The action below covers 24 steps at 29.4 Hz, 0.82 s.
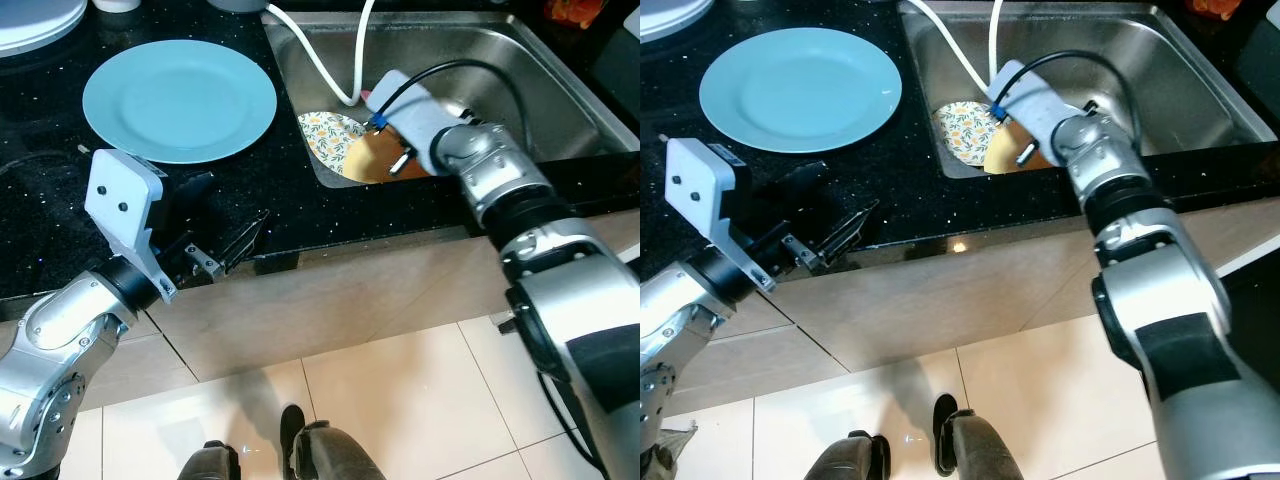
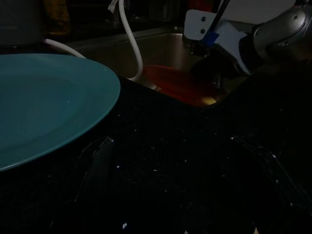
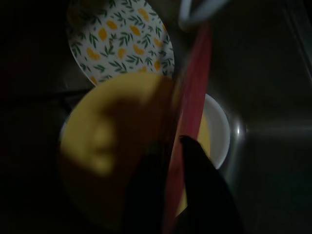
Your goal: Kitchen organization
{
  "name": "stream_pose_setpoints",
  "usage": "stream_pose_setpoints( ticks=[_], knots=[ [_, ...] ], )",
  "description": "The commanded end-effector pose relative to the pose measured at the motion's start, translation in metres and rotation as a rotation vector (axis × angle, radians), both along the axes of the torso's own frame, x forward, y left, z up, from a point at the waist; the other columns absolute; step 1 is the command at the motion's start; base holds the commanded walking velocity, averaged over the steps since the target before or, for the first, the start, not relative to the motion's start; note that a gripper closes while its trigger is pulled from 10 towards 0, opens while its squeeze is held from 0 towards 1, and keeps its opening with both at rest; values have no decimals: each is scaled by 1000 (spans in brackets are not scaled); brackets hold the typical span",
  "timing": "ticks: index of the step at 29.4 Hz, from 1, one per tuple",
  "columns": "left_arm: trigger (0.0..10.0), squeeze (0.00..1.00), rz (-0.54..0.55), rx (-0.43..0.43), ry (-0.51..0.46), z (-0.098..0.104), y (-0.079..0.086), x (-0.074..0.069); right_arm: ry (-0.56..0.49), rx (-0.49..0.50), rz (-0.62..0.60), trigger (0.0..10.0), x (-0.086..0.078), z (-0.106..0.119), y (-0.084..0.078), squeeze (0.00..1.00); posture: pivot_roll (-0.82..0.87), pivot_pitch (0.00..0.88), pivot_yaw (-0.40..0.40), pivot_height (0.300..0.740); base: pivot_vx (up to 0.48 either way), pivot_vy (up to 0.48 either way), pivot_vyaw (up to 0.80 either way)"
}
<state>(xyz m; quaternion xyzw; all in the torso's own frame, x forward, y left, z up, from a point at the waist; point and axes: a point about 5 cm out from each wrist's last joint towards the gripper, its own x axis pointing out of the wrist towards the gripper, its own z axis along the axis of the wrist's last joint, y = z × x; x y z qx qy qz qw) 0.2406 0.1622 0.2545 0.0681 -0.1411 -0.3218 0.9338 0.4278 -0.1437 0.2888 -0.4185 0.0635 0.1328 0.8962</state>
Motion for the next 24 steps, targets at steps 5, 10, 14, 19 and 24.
stream_pose_setpoints(
  ticks=[5,10,14,19,24],
  knots=[
    [10000,0,-5,19,14,1,0,-3,-16,-16,-44,10000,1,-2,-2,1000,85,304,-116,740,0,0,0],
    [10000,0,1,20,4,3,0,-1,-76,6,-57,10000,2,10,-5,1000,89,285,-115,740,0,0,0],
    [10000,0,7,21,-17,6,1,3,-195,165,-4,10000,-1,46,-8,0,100,252,-104,740,0,0,0],
    [10000,0,7,27,-47,12,3,9,-237,304,171,10000,-11,76,-13,0,109,202,-80,740,0,0,0],
    [10000,0,12,29,-65,15,5,14,-286,433,310,10000,-21,92,-14,0,108,172,-74,740,0,0,0]
  ],
)
